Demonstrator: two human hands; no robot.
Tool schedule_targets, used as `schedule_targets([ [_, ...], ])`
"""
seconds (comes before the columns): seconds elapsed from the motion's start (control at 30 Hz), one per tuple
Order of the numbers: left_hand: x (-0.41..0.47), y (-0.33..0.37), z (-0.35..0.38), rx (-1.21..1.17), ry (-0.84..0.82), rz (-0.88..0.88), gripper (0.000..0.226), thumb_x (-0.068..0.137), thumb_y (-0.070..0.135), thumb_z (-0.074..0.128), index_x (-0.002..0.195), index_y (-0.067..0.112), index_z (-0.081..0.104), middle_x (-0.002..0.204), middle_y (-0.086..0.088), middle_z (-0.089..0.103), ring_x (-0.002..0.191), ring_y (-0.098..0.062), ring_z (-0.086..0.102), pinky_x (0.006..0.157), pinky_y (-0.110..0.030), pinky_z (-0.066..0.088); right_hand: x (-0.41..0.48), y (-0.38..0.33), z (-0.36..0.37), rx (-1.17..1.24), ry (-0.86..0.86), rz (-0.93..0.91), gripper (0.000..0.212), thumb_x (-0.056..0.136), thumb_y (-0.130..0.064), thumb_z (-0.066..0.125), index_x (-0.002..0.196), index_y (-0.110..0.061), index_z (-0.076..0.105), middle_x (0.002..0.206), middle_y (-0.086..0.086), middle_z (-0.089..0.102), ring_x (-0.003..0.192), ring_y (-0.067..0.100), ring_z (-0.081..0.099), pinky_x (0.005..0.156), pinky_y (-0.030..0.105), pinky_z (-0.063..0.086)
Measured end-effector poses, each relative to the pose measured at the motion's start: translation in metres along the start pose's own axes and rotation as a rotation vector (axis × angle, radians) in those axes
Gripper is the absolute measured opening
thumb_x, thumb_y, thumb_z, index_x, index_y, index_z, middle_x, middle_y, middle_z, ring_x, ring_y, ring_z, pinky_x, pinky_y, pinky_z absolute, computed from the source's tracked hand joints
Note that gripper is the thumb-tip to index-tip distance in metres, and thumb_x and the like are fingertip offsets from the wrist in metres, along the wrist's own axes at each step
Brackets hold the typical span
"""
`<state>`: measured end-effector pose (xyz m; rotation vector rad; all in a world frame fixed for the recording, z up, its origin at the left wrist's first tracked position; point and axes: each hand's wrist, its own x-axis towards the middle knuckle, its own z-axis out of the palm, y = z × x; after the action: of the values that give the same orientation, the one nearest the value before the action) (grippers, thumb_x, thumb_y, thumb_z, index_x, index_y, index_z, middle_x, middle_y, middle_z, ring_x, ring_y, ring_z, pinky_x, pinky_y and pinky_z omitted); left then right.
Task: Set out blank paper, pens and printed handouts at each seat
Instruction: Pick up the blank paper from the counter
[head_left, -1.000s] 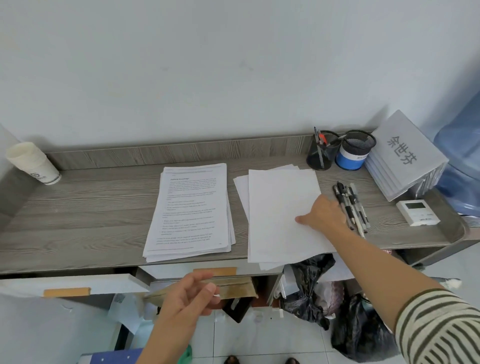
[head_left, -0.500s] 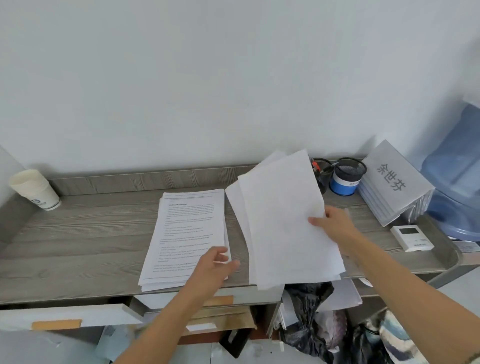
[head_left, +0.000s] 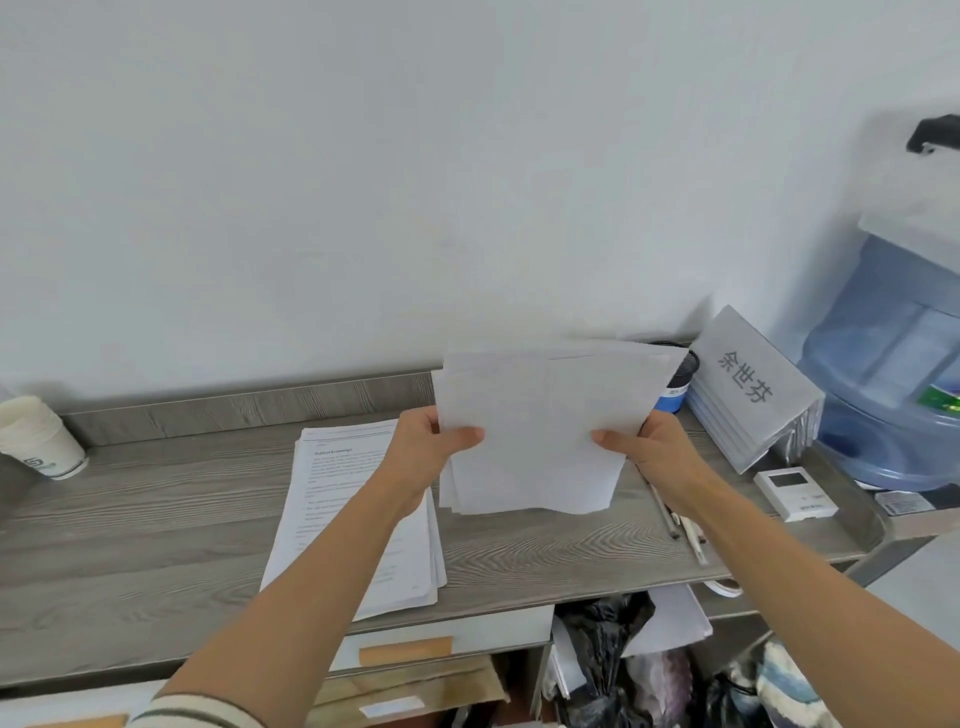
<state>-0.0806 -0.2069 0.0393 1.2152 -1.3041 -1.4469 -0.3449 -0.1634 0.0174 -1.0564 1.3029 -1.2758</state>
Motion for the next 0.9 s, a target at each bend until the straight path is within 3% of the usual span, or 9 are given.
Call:
schedule_targets([
  [0.2,-0.004,-0.031,0.010,0.135,-0.048,-0.085,0.035,0.080,0.005,0.074,0.111,0.021,0.066,0.112,0.000,0.070,0.108,-0.019,0.065,0.093,-0.032,0.050,0.005,0.024,0.002,-0.085,-0.068,0.114,0.028,0.083,-0.001,0.071,0.107,-0.017,0.069,0.107,-0.003,0.073,0.107,0.021,0.066,0.084,0.031,0.052],
  [0.33,-0.007,-0.037,0.014,0.169,-0.056,-0.120,0.028,0.085,0.019,0.071,0.112,0.023,0.066,0.111,0.003,0.071,0.107,-0.018,0.065,0.100,-0.040,0.049,0.004,0.031,0.016,-0.140,-0.065,0.114,0.025,0.087,-0.009,0.070,0.108,-0.024,0.066,0.116,0.002,0.070,0.107,0.019,0.065,0.091,0.034,0.051],
  [0.47,-0.024,-0.015,0.002,0.071,0.077,-0.039,0.011,0.091,0.022,0.064,0.100,0.019,0.069,0.095,0.004,0.074,0.090,-0.016,0.070,0.083,-0.031,0.056,-0.004,0.007,0.034,-0.220,-0.063,0.033,0.020,0.089,-0.021,0.069,0.108,-0.017,0.070,0.107,0.001,0.075,0.097,0.020,0.072,0.086,0.040,0.057],
  [0.53,-0.042,-0.007,-0.012,0.047,0.157,-0.010,0.009,0.094,0.024,0.060,0.093,0.021,0.069,0.093,0.002,0.074,0.086,-0.017,0.071,0.079,-0.034,0.057,-0.014,-0.005,0.049,-0.198,-0.071,0.003,0.021,0.088,-0.017,0.070,0.108,-0.015,0.070,0.104,0.001,0.076,0.093,0.019,0.073,0.082,0.038,0.058],
  [0.63,-0.075,-0.012,-0.034,0.038,0.230,-0.035,0.012,0.095,0.025,0.056,0.099,0.022,0.067,0.097,0.002,0.074,0.088,-0.018,0.071,0.077,-0.035,0.058,-0.036,-0.010,0.076,-0.161,-0.132,0.041,0.016,0.086,-0.012,0.070,0.102,-0.012,0.071,0.100,0.006,0.077,0.086,0.022,0.074,0.075,0.036,0.060],
  [0.73,-0.115,-0.032,-0.058,0.008,0.302,-0.121,0.018,0.096,0.025,0.056,0.109,0.019,0.066,0.101,0.003,0.074,0.092,-0.018,0.071,0.081,-0.039,0.058,-0.058,-0.001,0.104,-0.165,-0.224,0.130,0.016,0.085,-0.011,0.071,0.101,-0.008,0.071,0.096,0.007,0.078,0.083,0.025,0.075,0.071,0.036,0.060],
  [0.9,-0.177,-0.064,-0.076,-0.014,0.493,-0.234,0.020,0.095,0.024,0.055,0.112,0.020,0.066,0.101,0.004,0.074,0.095,-0.019,0.070,0.089,-0.044,0.056,-0.087,0.020,0.142,-0.185,-0.390,0.221,0.019,0.087,-0.017,0.069,0.105,-0.011,0.070,0.098,0.003,0.078,0.088,0.024,0.075,0.076,0.039,0.060],
])
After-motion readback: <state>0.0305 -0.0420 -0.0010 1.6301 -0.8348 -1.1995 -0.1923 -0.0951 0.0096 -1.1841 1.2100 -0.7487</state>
